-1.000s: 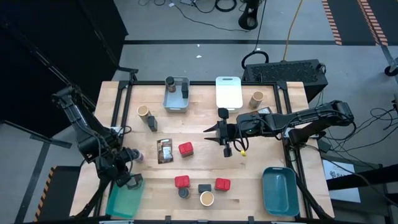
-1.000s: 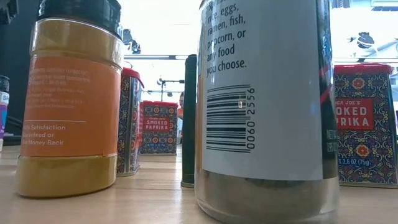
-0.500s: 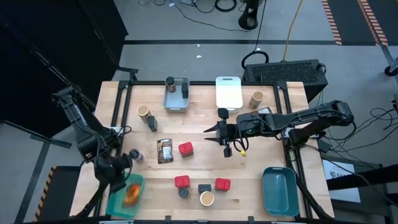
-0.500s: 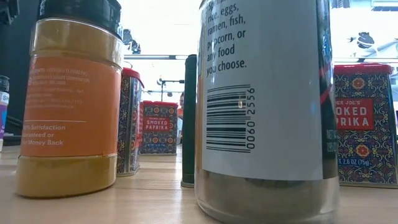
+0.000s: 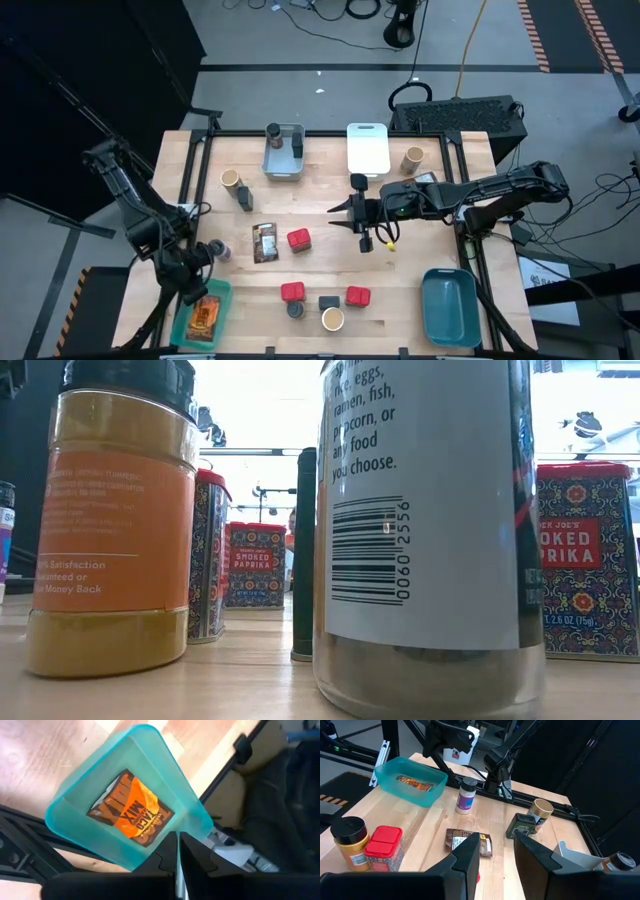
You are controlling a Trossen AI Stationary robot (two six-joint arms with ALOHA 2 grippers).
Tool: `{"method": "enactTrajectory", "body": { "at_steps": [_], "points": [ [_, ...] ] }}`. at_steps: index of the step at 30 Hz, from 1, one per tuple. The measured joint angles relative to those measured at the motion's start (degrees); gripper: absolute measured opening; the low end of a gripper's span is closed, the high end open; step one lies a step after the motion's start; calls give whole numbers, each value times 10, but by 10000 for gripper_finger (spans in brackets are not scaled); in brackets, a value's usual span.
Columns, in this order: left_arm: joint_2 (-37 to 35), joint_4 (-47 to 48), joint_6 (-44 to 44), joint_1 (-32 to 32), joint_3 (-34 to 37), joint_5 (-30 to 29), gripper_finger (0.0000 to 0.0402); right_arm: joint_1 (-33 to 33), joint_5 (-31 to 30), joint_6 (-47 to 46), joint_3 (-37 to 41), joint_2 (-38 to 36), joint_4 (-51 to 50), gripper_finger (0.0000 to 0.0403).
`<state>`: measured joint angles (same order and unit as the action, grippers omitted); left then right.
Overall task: Sort spices by type
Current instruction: Put the red spice can into the white bin
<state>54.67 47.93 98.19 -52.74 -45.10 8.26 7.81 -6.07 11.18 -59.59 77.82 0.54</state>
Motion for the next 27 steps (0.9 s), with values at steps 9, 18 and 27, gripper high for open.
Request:
{"method": "enactTrajectory", "body": {
  "at_steps": [9,18,27],
  "points": [
    [-4,-107,-71,53,0,-80,21,0,-36,-7,0,0,4,105],
    [17,-283,-638,168,0,-356,21,0,-64,-7,0,0,-1,105],
    [92,-266,-897,300,3,-328,20,-5,-68,-75,0,0,-15,105]
  ]
}}
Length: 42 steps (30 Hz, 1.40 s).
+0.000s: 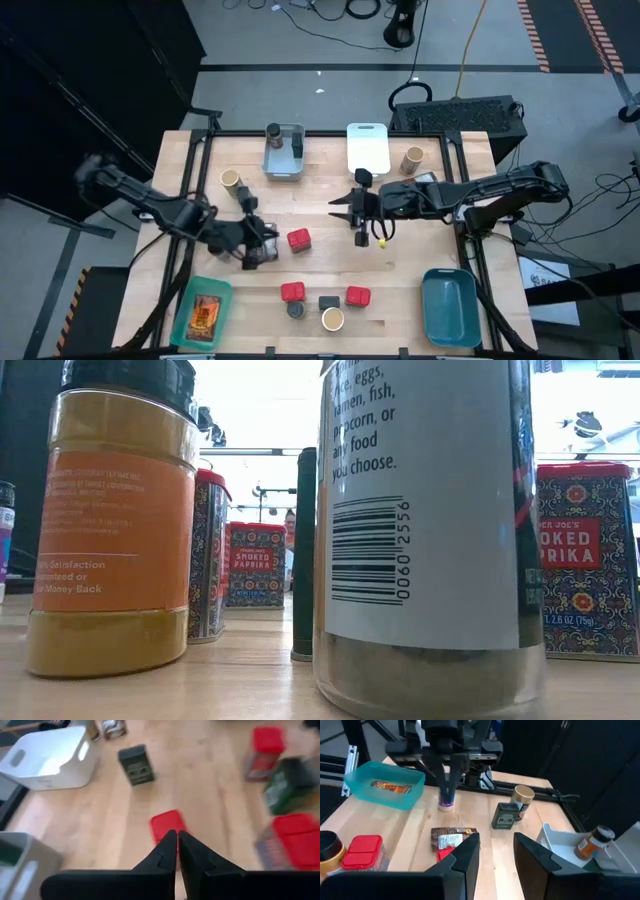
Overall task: Sort spices by type
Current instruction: Put the red spice can into the white bin
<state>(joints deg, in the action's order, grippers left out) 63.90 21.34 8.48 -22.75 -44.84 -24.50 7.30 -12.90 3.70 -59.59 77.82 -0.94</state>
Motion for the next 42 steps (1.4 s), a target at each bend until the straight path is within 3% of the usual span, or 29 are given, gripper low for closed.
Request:
{"method": "enactTrajectory", "body": {
  "at_steps": [6,15,25,31,39,42],
  "points": [
    [0,-17,-101,55,0,0,20,-12,-22,-13,0,0,-13,105],
    [-75,-30,-228,108,0,-16,20,-34,-24,-43,-44,18,-64,105],
    [-94,-22,-288,147,0,-26,20,-55,-34,-306,-124,59,-306,105],
    [-95,11,-323,166,0,-35,20,-60,-29,-452,-129,58,-406,105],
    [-95,-14,-373,206,0,-24,20,-91,73,-614,-129,59,-617,105],
    [-95,-14,-375,219,0,-14,20,-100,121,-654,-129,59,-652,105]
  ]
}}
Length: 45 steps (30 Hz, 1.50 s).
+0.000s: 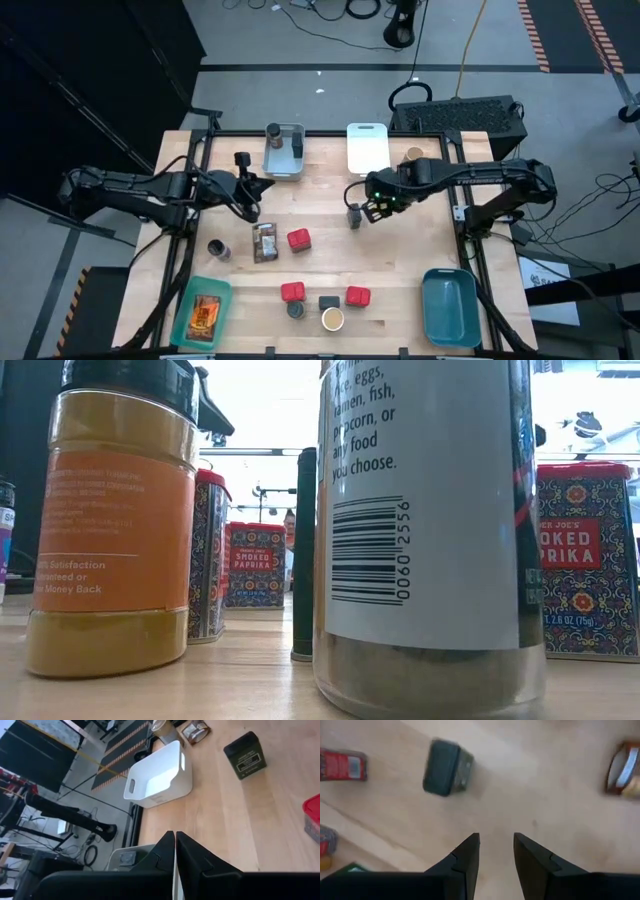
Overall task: Sort spices by type
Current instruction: Put the red spice can into the white bin
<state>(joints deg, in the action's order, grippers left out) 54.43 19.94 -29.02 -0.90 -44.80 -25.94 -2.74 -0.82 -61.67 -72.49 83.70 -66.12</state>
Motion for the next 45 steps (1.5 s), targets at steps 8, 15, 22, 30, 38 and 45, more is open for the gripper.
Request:
{"method": "enactTrajectory", "body": {
  "at_steps": [8,15,22,30,38,45],
  "points": [
    [0,-22,-5,31,0,0,20,2,-3,-1,0,0,63,105],
    [0,-32,-18,42,0,1,20,17,9,23,0,0,56,105],
    [0,-32,-15,43,0,1,20,42,142,22,0,0,-12,105],
    [0,-32,2,43,0,2,20,128,141,222,0,0,97,105],
    [-10,2,52,30,-4,-21,20,189,48,248,0,0,150,114],
    [-69,208,209,-26,-94,120,20,223,-21,261,0,0,162,164]
  ]
}}
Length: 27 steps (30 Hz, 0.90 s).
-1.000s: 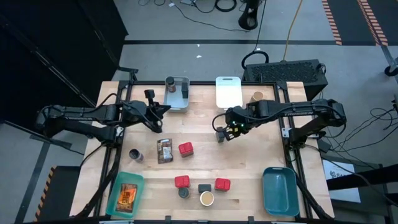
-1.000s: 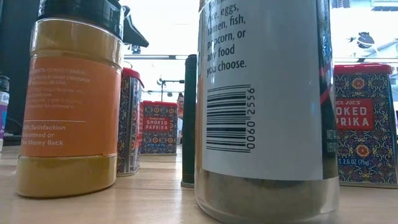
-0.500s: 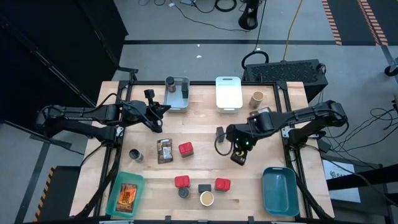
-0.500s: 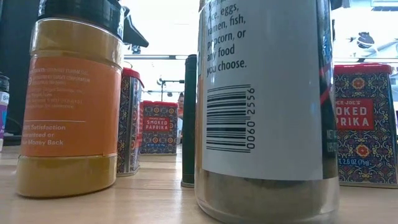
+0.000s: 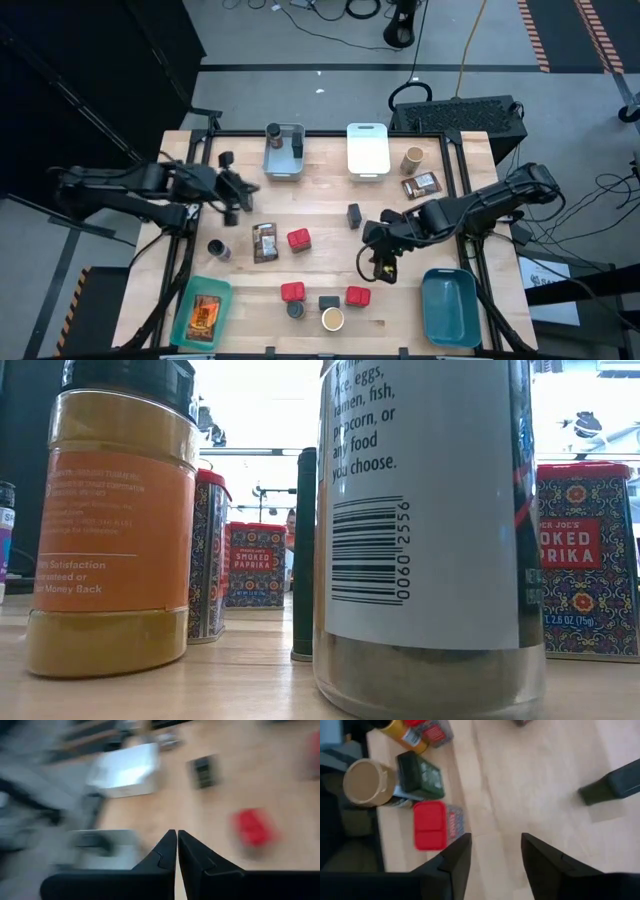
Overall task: Sort spices by type
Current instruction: Put the red spice can into the white bin
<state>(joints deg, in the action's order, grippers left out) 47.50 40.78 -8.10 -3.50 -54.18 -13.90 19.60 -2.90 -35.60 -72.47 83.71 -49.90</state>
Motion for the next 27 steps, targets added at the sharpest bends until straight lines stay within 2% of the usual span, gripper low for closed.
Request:
{"method": "enactTrajectory", "body": {
  "at_steps": [1,3,8,11,17,27],
  "points": [
    [-7,17,20,-5,-10,24,20,3,-12,2,0,0,3,172],
    [-22,21,56,-13,-17,37,20,9,-23,3,0,0,8,189],
    [-33,31,78,-19,-16,17,20,28,-26,-30,0,6,31,226],
    [-28,29,78,-19,-16,-4,20,38,11,-41,0,20,47,239],
    [-13,21,63,-19,-16,-66,20,59,18,-23,0,61,122,241],
    [4,13,43,-19,-16,-74,20,75,48,-97,0,95,158,238]
  ]
}}
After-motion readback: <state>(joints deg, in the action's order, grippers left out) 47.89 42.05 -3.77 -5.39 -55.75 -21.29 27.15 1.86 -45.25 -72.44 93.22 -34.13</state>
